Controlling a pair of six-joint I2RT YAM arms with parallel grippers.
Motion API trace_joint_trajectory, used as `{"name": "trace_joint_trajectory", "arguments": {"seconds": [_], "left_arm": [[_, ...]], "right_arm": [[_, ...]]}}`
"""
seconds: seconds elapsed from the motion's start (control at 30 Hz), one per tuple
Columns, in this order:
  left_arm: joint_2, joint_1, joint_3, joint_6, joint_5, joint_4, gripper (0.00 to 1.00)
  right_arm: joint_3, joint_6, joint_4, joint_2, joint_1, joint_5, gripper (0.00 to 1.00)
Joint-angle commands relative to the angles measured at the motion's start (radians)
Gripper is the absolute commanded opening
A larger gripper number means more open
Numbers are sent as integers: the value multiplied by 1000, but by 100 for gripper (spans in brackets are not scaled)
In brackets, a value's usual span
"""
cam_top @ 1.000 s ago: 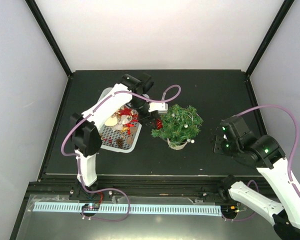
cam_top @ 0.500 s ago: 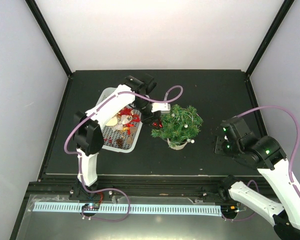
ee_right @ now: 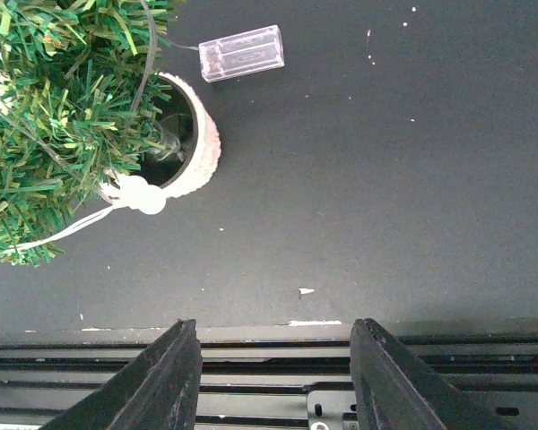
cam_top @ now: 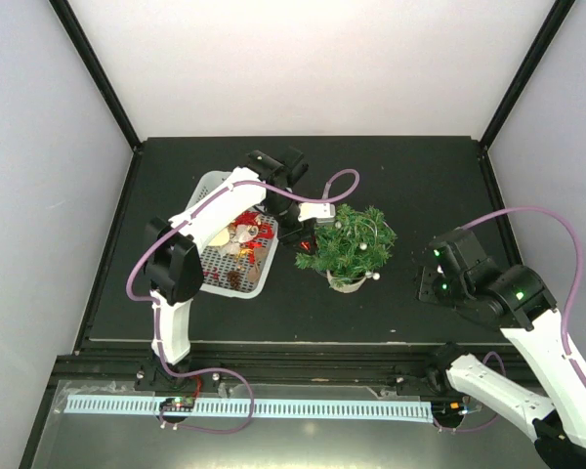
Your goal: Decorate the small christmas tree
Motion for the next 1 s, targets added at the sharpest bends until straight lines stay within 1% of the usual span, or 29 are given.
{"name": "trace_joint_trajectory", "arguments": {"seconds": [0.0,0.17,0.27,0.43,0.57,0.7,0.87,0.97], "left_arm": [[1,-9,-1,-11,36,15,51],[-10,-10,-13,-14,36,32,43],[-19,-9,-15,-16,25,41,42],[-43,-1,-16,-8,-24,40,41],[-79,26,-16,-3,-32,33,41],[-111,97,-19,2,-48,18,41],[-130,241,-28,20,-45,14,46],[-119,296,-81,36,-104,36,46]], "right_arm": [[-12,9,15,-4,-6,19,48],[-12,9,17,-3,-7,19,48],[-15,12,16,-7,-7,19,48],[-15,14,13,-11,-7,19,48],[-21,16,15,-15,-7,19,48],[-20,14,15,-16,-7,18,48],[-34,16,17,-24,-7,17,48],[-48,18,27,-27,-7,9,48]]}}
